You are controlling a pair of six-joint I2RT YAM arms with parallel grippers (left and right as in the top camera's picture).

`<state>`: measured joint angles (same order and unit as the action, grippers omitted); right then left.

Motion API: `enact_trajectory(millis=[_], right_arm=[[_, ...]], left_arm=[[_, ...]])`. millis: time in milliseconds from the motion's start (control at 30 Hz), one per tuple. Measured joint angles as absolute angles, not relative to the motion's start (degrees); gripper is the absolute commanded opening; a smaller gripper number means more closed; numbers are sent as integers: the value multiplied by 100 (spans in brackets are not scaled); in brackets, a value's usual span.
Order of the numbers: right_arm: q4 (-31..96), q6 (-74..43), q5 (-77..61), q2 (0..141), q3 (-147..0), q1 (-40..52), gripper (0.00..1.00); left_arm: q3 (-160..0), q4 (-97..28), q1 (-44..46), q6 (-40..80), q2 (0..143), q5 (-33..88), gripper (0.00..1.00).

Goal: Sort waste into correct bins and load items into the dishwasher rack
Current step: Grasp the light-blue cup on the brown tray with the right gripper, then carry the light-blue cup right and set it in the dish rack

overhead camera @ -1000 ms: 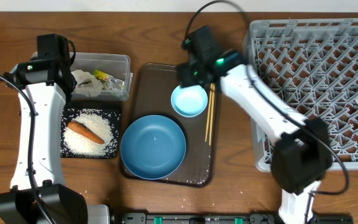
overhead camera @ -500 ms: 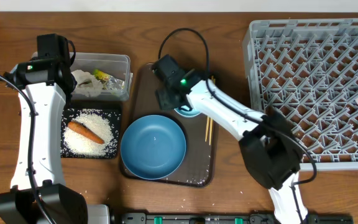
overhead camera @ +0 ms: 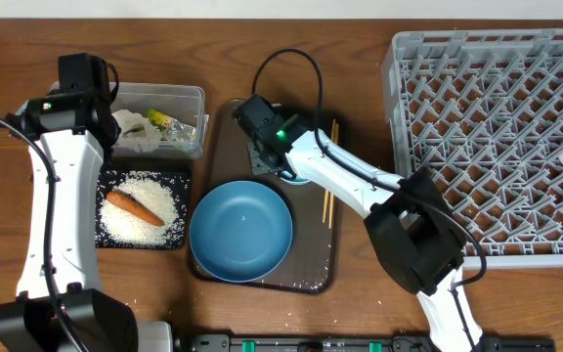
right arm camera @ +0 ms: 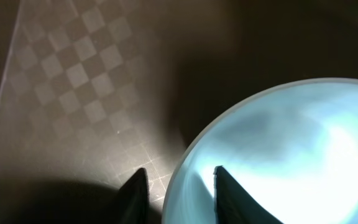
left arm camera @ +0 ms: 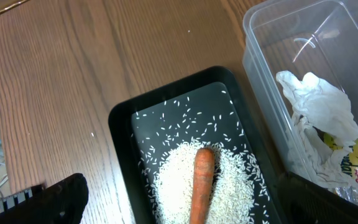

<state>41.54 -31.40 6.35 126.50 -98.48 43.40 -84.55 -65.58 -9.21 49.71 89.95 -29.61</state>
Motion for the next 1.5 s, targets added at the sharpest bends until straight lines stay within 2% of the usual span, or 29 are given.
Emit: enact_trajectory(millis=[133,333,633,800,900,1033,1200,1333,1500], right_arm=[[4049,-3183,650,12652,-9848,4340,1],[4134,-3181,718,12652,-10003,4338,1],[4888,-2773,591,12381,-11249,4128,1],[5085,-2532,539,11712,-11675,3391,1],[5164,-2331,344,11292,-11756,2552,1],[5157,-1909,-521,11109,-11819,1247,1],[5151,-1437,-2436,11332,-11817,-121,1],[5026,-1149,-4125,11747,-11817,-945,1],[4960,-882,-5723,12287,-11817,-1551,1]], left_arm=[[-8455,-6558,-921,4971,8995,-2961,98],[-8455,-6558,-921,4971,8995,-2958,98],[-8455,-6556,-921,4971,8995,-2958,98],[-8455,-6558,-921,4971,8995,-2961,98],[-8455,-6556,-921,4971,8995,-2961,98],[-8455,-6558,-921,4971,8995,-2958,99],[-8455,-6556,-921,4971,8995,-2958,98],[-8455,-6558,-921,4971,8995,-2961,98],[-8455,-6558,-921,4971,8995,-2961,98]])
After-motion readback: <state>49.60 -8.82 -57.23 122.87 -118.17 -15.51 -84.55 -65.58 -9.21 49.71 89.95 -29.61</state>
